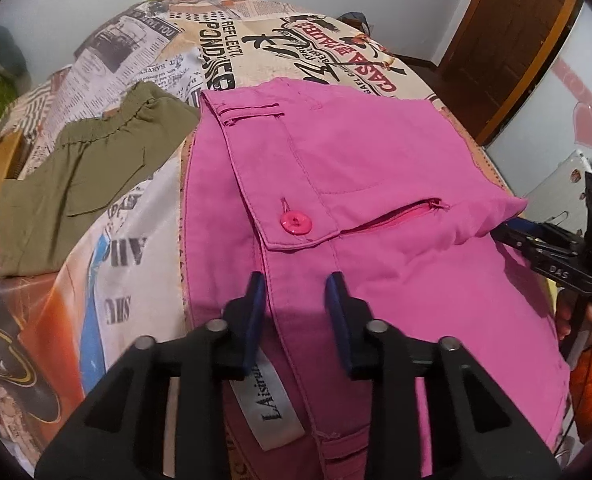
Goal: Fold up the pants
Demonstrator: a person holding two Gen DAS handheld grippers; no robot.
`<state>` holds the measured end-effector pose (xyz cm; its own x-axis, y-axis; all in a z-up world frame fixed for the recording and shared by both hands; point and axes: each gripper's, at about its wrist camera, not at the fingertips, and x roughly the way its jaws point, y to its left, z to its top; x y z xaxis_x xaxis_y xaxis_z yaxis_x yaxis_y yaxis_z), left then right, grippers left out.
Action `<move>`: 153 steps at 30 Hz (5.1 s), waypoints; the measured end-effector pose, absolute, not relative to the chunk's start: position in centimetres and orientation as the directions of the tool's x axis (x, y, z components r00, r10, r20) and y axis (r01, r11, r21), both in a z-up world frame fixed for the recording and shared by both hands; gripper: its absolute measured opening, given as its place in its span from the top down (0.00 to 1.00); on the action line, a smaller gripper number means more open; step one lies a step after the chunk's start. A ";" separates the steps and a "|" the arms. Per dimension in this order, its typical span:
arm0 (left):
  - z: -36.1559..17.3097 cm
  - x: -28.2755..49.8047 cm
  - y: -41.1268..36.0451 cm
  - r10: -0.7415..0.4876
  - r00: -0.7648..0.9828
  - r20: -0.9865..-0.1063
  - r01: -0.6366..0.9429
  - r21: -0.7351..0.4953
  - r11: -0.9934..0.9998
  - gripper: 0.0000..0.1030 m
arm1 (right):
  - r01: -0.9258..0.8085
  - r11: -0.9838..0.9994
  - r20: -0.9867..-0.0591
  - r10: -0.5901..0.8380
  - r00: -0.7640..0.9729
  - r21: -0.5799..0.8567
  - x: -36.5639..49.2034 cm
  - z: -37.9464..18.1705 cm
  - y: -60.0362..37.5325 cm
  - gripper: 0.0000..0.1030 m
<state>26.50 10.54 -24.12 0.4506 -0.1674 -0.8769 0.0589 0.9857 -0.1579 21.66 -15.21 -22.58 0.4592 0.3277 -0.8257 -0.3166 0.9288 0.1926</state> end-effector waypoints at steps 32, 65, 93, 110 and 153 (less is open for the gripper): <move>-20.1 24.4 14.0 -0.053 0.543 -0.838 -0.042 -0.090 0.995 0.64 | -0.289 0.942 -0.782 0.308 0.542 0.171 21.5 -17.9 -15.8 0.52; -24.1 28.8 15.8 -0.066 0.483 -0.873 -0.043 -0.098 0.994 0.93 | -0.441 0.897 -0.867 0.236 0.438 0.022 27.0 -24.0 -10.3 0.92; -25.3 38.5 20.3 -0.091 0.490 -0.867 -0.062 -0.139 0.988 0.39 | -0.417 0.906 -0.827 0.291 0.482 0.076 37.7 -22.4 -8.9 0.59; -26.0 39.2 19.1 -0.046 0.496 -0.867 -0.017 -0.063 0.998 0.96 | -0.471 0.881 -0.828 0.304 0.471 0.055 38.8 -23.2 -7.0 0.94; -13.3 16.7 13.3 0.046 0.673 -0.738 -0.010 0.053 0.999 1.00 | -0.496 0.863 -0.711 0.409 0.572 0.098 20.2 -10.0 -12.7 0.96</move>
<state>16.74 13.31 -13.28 0.6735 0.0457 -0.7378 -0.0096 0.9985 0.0532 20.24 -12.71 -9.97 0.5716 0.4093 -0.7112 -0.4959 0.8628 0.0981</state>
